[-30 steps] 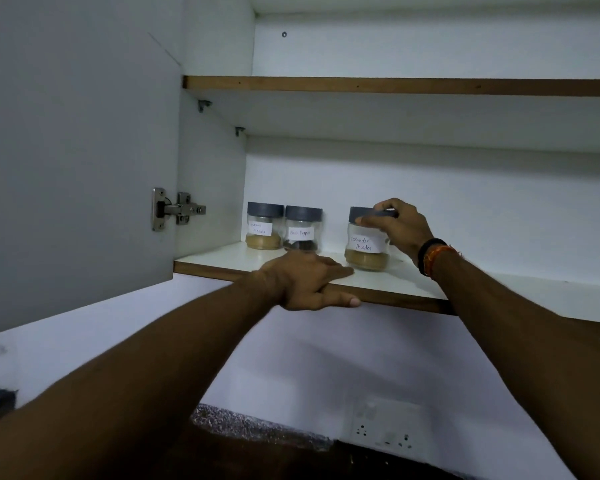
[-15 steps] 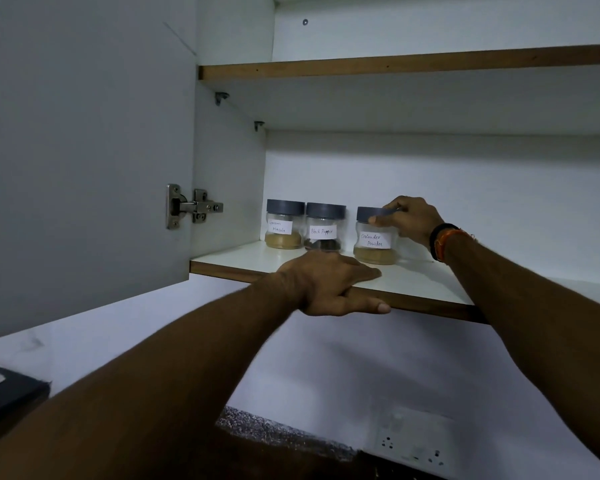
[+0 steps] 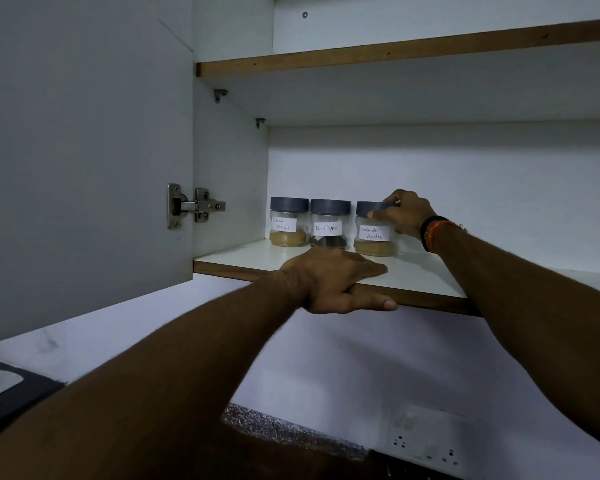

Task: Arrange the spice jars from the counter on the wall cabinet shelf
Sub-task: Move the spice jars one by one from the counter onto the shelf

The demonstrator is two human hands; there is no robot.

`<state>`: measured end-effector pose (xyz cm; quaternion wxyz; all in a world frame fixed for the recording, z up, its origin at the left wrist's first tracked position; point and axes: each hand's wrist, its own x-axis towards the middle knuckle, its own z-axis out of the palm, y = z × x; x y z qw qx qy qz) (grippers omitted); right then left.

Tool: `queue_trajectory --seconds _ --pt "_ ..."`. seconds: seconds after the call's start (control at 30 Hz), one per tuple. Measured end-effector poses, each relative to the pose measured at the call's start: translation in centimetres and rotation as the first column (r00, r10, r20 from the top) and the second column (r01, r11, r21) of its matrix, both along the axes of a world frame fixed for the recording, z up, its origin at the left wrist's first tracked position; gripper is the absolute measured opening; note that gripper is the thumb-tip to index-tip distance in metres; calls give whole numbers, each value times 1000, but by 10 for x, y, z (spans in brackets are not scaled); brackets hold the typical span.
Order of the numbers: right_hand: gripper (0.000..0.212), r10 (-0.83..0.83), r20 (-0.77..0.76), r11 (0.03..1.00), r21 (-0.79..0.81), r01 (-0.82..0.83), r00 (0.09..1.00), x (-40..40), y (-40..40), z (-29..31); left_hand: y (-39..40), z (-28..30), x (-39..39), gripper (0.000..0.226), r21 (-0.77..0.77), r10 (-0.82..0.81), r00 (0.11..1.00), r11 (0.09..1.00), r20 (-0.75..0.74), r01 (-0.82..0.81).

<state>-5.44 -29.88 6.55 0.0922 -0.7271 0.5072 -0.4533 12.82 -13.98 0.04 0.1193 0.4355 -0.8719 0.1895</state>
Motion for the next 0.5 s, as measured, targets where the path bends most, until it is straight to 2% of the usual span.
queue_trajectory --seconds 0.37,0.5 --pt "42 15 34 1000 4 -15 999 2 -2 -2 1 0 -1 86 33 22 1000 999 -5 -21" --pt "48 11 20 1000 -13 -11 1000 2 -1 -6 1 1 -1 86 42 34 999 999 -2 -34"
